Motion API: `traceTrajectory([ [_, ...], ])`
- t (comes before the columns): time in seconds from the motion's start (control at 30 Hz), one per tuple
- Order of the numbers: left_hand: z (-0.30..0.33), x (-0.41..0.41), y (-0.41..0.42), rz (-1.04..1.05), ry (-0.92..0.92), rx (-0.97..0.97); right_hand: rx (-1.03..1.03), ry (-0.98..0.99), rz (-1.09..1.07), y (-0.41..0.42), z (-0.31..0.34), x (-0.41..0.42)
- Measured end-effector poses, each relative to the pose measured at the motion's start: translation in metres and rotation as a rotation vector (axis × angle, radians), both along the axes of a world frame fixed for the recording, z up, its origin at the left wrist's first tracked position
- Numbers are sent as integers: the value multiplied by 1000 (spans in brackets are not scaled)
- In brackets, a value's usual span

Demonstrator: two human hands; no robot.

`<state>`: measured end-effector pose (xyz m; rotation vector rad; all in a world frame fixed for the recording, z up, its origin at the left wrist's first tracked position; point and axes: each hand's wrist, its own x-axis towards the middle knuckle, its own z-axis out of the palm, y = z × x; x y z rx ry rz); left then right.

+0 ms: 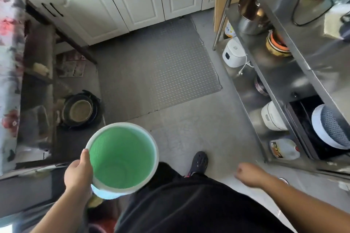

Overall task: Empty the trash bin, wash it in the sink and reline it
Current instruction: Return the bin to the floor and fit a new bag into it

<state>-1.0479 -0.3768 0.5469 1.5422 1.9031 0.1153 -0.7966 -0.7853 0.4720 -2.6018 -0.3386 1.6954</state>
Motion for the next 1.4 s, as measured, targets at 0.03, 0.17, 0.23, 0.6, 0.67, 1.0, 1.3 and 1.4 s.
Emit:
traceTrajectory([
  [0.03,2,12,0,14,-4,-7,28,1,6,20,6,23],
  [0.17,-1,59,18,123,-33,-16,174,-99,20,99,15,108],
  [0.23,-10,82,32,146,-21,-32,218,-121,-12,129,14,144],
  [0.6,-35,244,157,244,-114,-202,99,-24,-18,198,7,267],
  [0.67,-33,284,187,220,-117,-206,83,-51,-100,201,9,292],
  [1.0,-34,479,260,-58,38,-87,-17,5,-232,207,-14,445],
  [1.3,-15,635,293,140,-7,36,30,-15,-117,296,-19,657],
  [1.4,-7,686,303,187,-78,21,71,-31,-12,350,-7,714],
])
